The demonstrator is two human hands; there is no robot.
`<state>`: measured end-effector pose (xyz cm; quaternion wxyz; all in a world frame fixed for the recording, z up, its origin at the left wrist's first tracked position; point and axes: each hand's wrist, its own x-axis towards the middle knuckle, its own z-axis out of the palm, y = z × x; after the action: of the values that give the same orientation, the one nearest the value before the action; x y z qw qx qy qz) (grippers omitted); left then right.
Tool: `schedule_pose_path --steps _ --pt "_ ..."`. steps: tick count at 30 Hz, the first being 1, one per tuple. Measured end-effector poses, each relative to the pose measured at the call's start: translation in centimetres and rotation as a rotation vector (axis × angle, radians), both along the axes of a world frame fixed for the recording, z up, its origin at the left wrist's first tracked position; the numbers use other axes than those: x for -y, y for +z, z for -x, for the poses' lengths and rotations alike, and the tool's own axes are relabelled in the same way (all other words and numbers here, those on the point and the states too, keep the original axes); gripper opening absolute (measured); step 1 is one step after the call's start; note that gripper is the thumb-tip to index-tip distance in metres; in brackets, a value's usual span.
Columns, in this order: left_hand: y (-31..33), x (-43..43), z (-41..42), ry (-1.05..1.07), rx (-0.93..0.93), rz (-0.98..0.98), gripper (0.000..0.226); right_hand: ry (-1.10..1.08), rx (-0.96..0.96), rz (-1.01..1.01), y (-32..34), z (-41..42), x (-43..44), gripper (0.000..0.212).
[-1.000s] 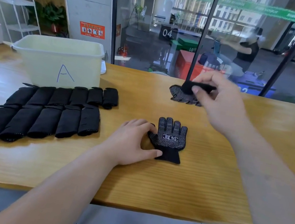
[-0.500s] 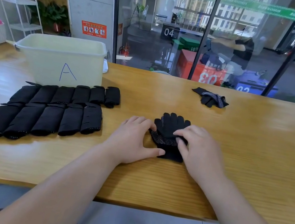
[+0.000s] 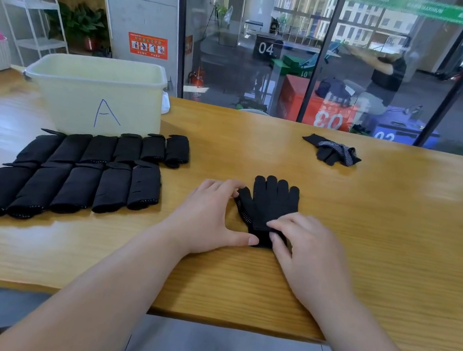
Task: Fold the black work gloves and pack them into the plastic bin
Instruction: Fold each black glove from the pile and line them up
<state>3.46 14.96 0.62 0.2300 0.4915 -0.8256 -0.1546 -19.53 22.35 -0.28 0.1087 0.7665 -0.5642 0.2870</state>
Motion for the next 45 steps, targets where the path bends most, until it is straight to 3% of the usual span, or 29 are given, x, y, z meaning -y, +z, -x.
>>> schedule_pose_path --steps 7,16,21,29,31,35,38,40,43,45 --pt "0.2 -0.2 0.1 0.013 0.012 -0.003 0.120 0.018 0.062 0.099 0.2 -0.2 -0.6 0.018" --pt "0.3 -0.4 0.1 0.014 0.021 0.001 0.118 0.011 0.015 -0.008 -0.2 -0.3 -1.1 0.019" --pt "0.0 -0.2 -0.2 -0.011 0.042 0.019 0.113 -0.009 0.180 -0.058 0.2 -0.4 -1.0 0.025" --pt "-0.1 -0.3 0.0 0.004 0.086 0.029 0.089 -0.064 0.180 -0.200 0.6 -0.1 -0.8 0.010" --pt "-0.2 -0.1 0.0 0.013 0.107 0.061 0.086 -0.079 0.182 -0.238 1.1 -0.3 -0.3 0.022" --pt "-0.2 -0.1 0.2 0.029 0.098 0.062 0.092 -0.181 0.005 -0.485 2.2 -0.4 1.4 0.059" --pt "-0.1 -0.2 0.2 0.034 0.109 0.053 0.097 -0.278 -0.073 -0.478 3.4 -0.8 2.8 0.064" --pt "-0.1 -0.2 0.2 0.038 0.119 0.054 0.099 -0.223 -0.088 -0.482 4.0 -1.7 4.0 0.066" --pt "-0.2 -0.1 0.3 0.051 0.126 0.046 0.103 -0.170 -0.111 -0.659 3.9 -2.7 5.5 0.072" --pt "-0.1 -0.1 0.3 0.058 0.131 0.047 0.105 -0.235 -0.133 -0.663 3.7 -2.7 6.4 0.071"
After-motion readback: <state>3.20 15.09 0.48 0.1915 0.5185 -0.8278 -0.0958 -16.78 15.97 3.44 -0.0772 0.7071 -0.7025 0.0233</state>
